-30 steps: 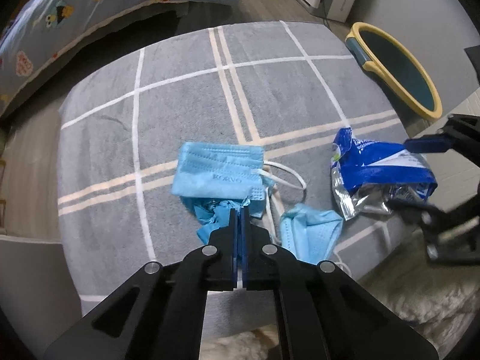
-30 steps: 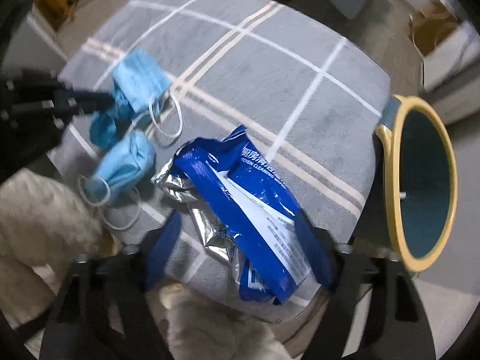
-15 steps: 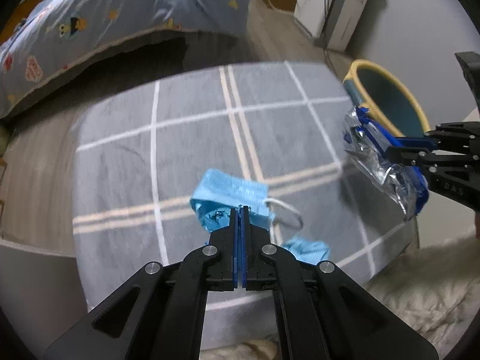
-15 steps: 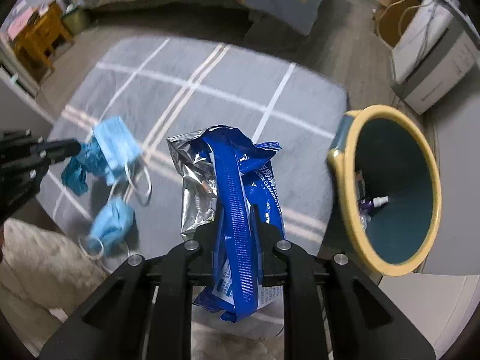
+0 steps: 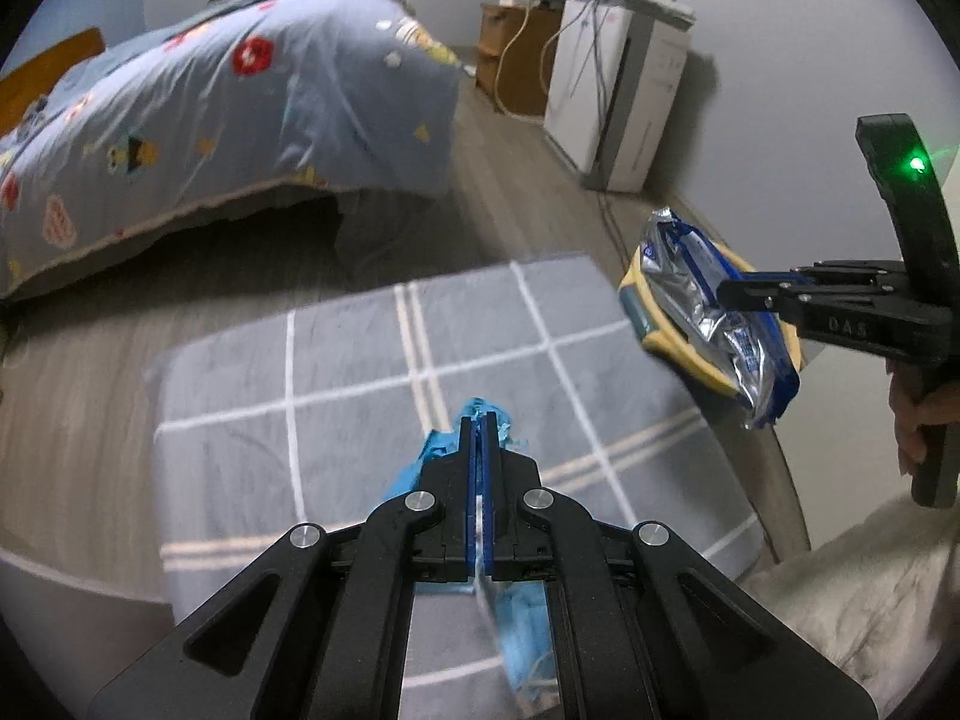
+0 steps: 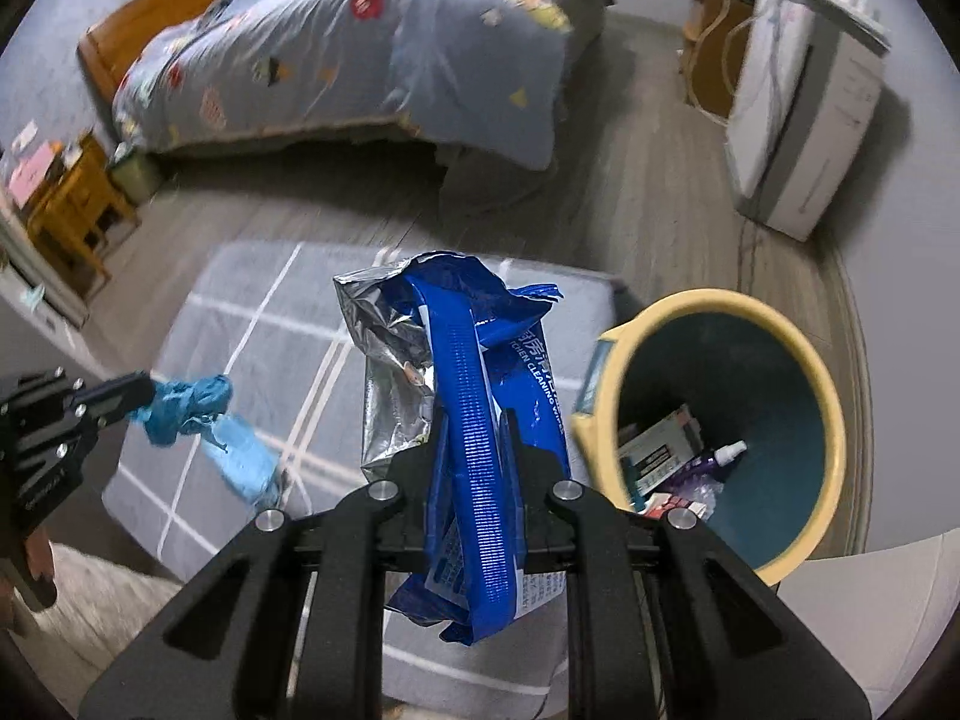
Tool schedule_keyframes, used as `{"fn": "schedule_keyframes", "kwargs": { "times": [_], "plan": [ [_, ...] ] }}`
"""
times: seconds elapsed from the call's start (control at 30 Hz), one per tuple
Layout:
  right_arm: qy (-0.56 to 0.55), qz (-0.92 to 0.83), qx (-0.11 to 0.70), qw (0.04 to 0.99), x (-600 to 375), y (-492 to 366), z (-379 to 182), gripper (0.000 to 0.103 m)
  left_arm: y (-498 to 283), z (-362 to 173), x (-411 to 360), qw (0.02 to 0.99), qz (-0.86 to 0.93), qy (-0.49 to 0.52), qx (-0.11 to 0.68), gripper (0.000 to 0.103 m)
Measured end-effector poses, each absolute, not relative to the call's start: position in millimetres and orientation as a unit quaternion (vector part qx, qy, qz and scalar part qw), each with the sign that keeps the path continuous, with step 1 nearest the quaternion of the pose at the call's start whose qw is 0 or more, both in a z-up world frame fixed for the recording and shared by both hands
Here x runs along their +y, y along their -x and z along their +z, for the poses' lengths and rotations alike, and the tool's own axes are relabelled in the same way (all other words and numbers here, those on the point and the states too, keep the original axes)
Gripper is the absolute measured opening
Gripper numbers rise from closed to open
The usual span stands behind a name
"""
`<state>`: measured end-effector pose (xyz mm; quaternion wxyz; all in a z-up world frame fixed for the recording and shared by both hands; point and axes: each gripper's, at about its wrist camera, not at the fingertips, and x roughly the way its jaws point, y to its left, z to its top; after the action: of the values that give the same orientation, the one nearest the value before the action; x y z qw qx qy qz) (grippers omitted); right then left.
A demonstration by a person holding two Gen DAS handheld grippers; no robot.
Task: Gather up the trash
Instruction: 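Carry the wipes pack and crumpled blue glove over the teal bin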
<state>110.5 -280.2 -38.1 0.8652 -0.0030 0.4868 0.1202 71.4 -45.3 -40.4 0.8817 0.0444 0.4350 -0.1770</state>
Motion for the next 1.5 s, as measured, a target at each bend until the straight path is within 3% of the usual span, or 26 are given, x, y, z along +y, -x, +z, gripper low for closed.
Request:
{"fn": "schedule_keyframes", "kwargs": {
  "times": [0.63,0.8,0.9,0.93,0.97,1.03,1.3,1.33,1.37,1.5],
  "plan": [
    [-0.124,-0.006,0.479,0.869,-440,-140,-52,0.016,-99,-29,-151,0.871,-0.250,-0.125,0.404,0.002],
    [-0.134,-0.008,0.503,0.854,-453,-148,-72,0.016,-107,-69,-157,0.843,-0.248,-0.142,0.455,0.003],
    [-0.134,0.001,0.511,0.849,-451,-153,-78,0.016,-107,-100,-153,0.821,-0.234,-0.151,0.499,0.017],
    [-0.136,0.004,0.511,0.849,-450,-154,-78,0.016,-105,-107,-150,0.817,-0.228,-0.154,0.507,0.028],
    [-0.137,0.010,0.511,0.849,-449,-155,-78,0.016,-103,-116,-146,0.812,-0.216,-0.156,0.519,0.050],
    [-0.135,0.016,0.509,0.850,-444,-155,-76,0.016,-96,-129,-139,0.802,-0.214,-0.154,0.536,0.064],
    [-0.133,0.027,0.505,0.852,-438,-158,-72,0.016,-89,-174,-133,0.757,-0.203,-0.170,0.597,0.066],
    [-0.134,0.027,0.506,0.852,-439,-158,-72,0.016,-89,-176,-134,0.756,-0.199,-0.176,0.598,0.057],
    [-0.136,0.025,0.505,0.852,-441,-157,-72,0.016,-90,-177,-134,0.753,-0.199,-0.175,0.602,0.041],
    [-0.144,0.021,0.502,0.852,-449,-156,-70,0.016,-91,-177,-134,0.750,-0.207,-0.168,0.605,0.034]
  ]
}}
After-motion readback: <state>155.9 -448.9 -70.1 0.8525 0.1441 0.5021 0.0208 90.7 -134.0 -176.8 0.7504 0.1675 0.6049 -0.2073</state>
